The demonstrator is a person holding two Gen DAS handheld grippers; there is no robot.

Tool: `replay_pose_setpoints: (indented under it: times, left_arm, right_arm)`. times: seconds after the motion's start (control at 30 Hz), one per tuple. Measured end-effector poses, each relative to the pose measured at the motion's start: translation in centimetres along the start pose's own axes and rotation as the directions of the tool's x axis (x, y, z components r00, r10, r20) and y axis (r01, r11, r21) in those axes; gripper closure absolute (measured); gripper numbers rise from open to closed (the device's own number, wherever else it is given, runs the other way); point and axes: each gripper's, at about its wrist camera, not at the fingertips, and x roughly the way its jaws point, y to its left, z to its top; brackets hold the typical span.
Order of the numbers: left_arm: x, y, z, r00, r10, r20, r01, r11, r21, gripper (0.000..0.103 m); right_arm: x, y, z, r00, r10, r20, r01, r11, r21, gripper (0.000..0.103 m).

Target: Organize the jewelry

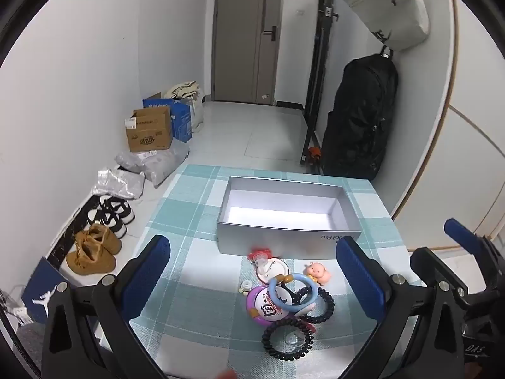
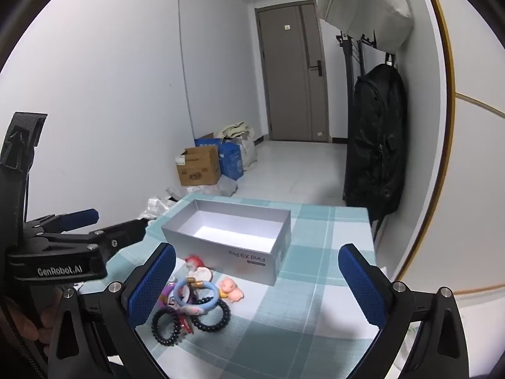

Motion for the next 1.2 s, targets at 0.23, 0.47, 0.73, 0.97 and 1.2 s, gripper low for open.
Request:
replay_pose_setpoints:
  times: [0.23, 0.47, 0.73, 0.97, 1.2]
  left_arm:
    - [0.7, -0.2, 0.6, 0.998, -0.041, -0.037, 0.039, 0.998, -0.05, 0.001]
    - [0.2, 0.7, 0.0, 0.998, -0.054, -0.013, 0.054, 0.997, -0.054, 0.001]
    - [0.1, 0.8, 0.0, 0.999, -0.053, -0.012, 0.052, 0.997, -0.05, 0.001]
    - [0.0, 0.4, -0.2, 0.998, -0.06, -0.015, 0.06, 0.998, -0.032, 0.001]
    - [0.0, 0.4, -0.5, 0.998, -0.06, -0.019, 0.059, 0.998, -0.025, 0.001]
  right_arm:
    - [-0.2, 0.0, -0.1, 1.0, 0.007, -0.001, -0.007, 1.0, -0.008, 0.0]
    - [-0.1, 0.0, 0.1, 1.0, -0.007, 0.003, 0.007, 1.0, -0.008, 0.0]
    - [-0.3, -0.2, 0.1, 1.0, -0.008, 0.006, 0.008, 1.0, -0.001, 0.0]
    - [-0.3, 0.0, 0.2, 1.0, -0.01, 0.007, 0.01, 1.0, -0.003, 0.0]
    - [-0.2, 0.0, 0.2, 1.0, -0.011, 0.004, 0.011, 1.0, 0.004, 0.0]
